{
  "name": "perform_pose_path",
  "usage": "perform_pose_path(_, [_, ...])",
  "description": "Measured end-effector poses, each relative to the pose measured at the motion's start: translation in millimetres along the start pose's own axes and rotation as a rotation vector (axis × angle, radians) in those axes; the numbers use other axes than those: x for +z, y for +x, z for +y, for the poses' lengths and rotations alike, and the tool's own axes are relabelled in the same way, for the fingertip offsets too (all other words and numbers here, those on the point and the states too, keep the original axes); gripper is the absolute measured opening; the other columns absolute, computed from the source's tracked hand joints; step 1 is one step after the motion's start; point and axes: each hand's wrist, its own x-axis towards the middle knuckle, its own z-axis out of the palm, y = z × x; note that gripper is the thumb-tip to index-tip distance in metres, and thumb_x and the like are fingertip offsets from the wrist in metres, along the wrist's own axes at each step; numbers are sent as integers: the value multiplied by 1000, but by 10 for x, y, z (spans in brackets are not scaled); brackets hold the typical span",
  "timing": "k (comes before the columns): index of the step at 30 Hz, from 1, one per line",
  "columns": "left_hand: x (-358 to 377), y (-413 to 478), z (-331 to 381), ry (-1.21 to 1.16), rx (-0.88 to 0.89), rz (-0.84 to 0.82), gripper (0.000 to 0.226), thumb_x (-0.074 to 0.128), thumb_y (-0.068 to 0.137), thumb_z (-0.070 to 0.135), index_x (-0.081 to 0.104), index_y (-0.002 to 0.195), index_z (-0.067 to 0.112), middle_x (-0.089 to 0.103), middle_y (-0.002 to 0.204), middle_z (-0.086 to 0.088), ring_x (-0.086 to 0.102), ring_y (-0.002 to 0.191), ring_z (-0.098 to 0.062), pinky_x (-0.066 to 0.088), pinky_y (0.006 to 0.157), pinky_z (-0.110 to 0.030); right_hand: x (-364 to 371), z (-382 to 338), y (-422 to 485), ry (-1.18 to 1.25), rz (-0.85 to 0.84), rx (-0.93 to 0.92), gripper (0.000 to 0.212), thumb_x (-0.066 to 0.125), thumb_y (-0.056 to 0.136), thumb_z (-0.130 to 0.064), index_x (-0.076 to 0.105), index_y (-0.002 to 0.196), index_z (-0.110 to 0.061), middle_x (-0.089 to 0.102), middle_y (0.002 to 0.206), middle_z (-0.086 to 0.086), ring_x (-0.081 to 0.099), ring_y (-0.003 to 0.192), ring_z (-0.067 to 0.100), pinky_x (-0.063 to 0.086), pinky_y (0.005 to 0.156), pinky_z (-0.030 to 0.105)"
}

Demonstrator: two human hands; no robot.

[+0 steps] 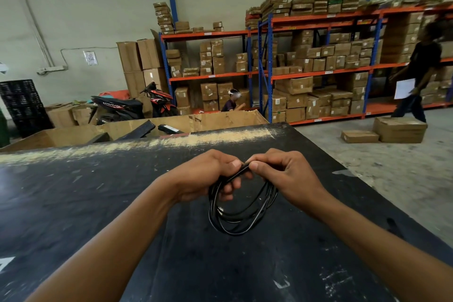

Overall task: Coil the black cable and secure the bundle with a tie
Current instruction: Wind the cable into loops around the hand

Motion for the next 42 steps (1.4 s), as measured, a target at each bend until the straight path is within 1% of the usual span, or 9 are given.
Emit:
perform_pose_path(8, [160, 61, 6, -21, 48, 220, 17, 37, 103, 22, 45, 91, 14, 55, 52, 2, 37, 39, -5, 43, 47, -24, 73, -39, 11, 5, 122, 5, 10, 71, 87, -13, 78, 94, -14, 61, 70, -7, 54, 64, 0, 45, 65, 17])
perform_pose_path(13, [187, 72, 38, -386, 25, 289, 17, 43, 96, 10, 53, 82, 11, 56, 62, -5, 36, 39, -8, 45, 44, -25, 71, -55, 5, -32, 156, -21, 10, 70, 87, -13, 78, 92, -14, 64, 72, 3, 55, 65, 7, 47, 65, 27])
perform_pose_path(18, [138, 54, 43, -425, -35, 246, 9, 57, 94, 12, 65, 90, 12, 64, 69, -1, 58, 49, -9, 57, 55, -29, 54, -70, -11, -59, 153, -40, 11, 71, 87, -13, 78, 94, -17, 63, 71, -1, 56, 67, 10, 47, 68, 31])
perform_pose_path(22, [123, 50, -4, -471, -51, 299, 7, 69, 85, 15, 66, 90, 13, 74, 73, -3, 72, 63, -13, 60, 59, -29, 45, -55, -32, -68, 167, -33, 11, 71, 86, -14, 78, 94, -17, 68, 76, 7, 62, 74, 21, 50, 73, 38])
perform_pose_path(25, [162, 57, -52, -431, 7, 369, 12, 75, 77, 17, 67, 83, 10, 74, 71, -6, 73, 65, -16, 61, 59, -28, 57, -33, -68, -63, 192, -23, 12, 71, 86, -14, 78, 95, -17, 70, 80, 5, 65, 77, 19, 54, 74, 38])
perform_pose_path(29, [220, 48, -56, -310, 112, 425, 9, 76, 77, 15, 71, 80, 7, 73, 67, -6, 74, 68, -19, 60, 60, -26, 70, 3, -89, -70, 247, -19, 17, 71, 86, -16, 76, 102, -19, 68, 78, -9, 64, 74, 0, 47, 69, 17])
perform_pose_path(31, [220, 48, -25, -260, 131, 435, 8, 74, 80, 13, 71, 81, 5, 71, 63, -4, 72, 65, -17, 59, 59, -25, 81, 2, -87, -75, 258, -23, 21, 71, 86, -16, 75, 107, -18, 67, 78, -10, 63, 75, -1, 47, 70, 14])
perform_pose_path(38, [207, 29, 59, -122, 71, 300, 12, 66, 90, 17, 68, 83, 7, 74, 77, -12, 67, 60, -12, 59, 62, -27, 71, -34, -77, -178, 249, -103, 10, 70, 87, -13, 77, 92, -17, 68, 78, -2, 63, 73, 14, 51, 68, 29])
perform_pose_path(42, [256, 28, 71, 197, 124, 299, 21, 57, 96, 24, 73, 87, 13, 74, 76, -5, 62, 58, -7, 54, 60, -21, 66, -40, -71, -234, 233, -114, 10, 69, 87, -13, 78, 90, -17, 66, 76, -4, 61, 71, 12, 48, 66, 25])
